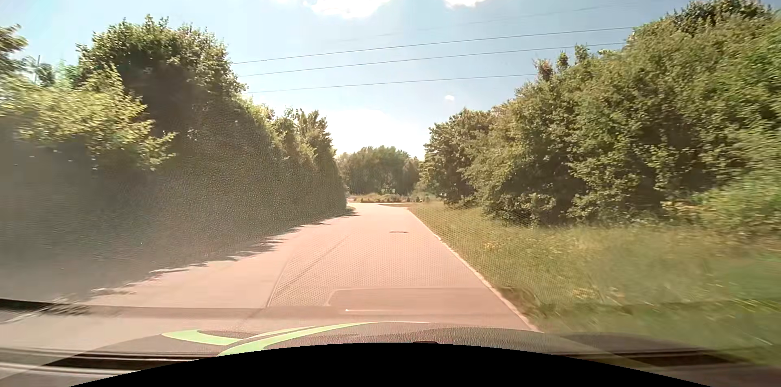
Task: Follow the waypoints while adhering to traffic rules and regulations
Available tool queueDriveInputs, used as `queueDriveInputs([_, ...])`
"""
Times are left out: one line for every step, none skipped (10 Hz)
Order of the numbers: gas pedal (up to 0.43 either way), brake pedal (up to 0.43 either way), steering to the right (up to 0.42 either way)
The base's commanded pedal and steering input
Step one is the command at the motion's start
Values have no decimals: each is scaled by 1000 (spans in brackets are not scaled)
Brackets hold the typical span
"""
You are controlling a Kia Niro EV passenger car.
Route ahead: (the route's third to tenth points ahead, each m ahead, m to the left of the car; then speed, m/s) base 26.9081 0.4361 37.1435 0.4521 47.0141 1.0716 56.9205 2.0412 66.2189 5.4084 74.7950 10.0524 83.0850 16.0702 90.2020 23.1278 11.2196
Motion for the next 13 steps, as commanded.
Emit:
queueDriveInputs([98, 0, 1])
queueDriveInputs([98, 0, 1])
queueDriveInputs([87, 0, 3])
queueDriveInputs([87, 0, 8])
queueDriveInputs([79, 0, 9])
queueDriveInputs([79, 0, 8])
queueDriveInputs([67, 0, 8])
queueDriveInputs([67, 0, 6])
queueDriveInputs([67, 0, 6])
queueDriveInputs([59, 0, 4])
queueDriveInputs([59, 0, 2])
queueDriveInputs([59, 0, 2])
queueDriveInputs([59, 0, 2])
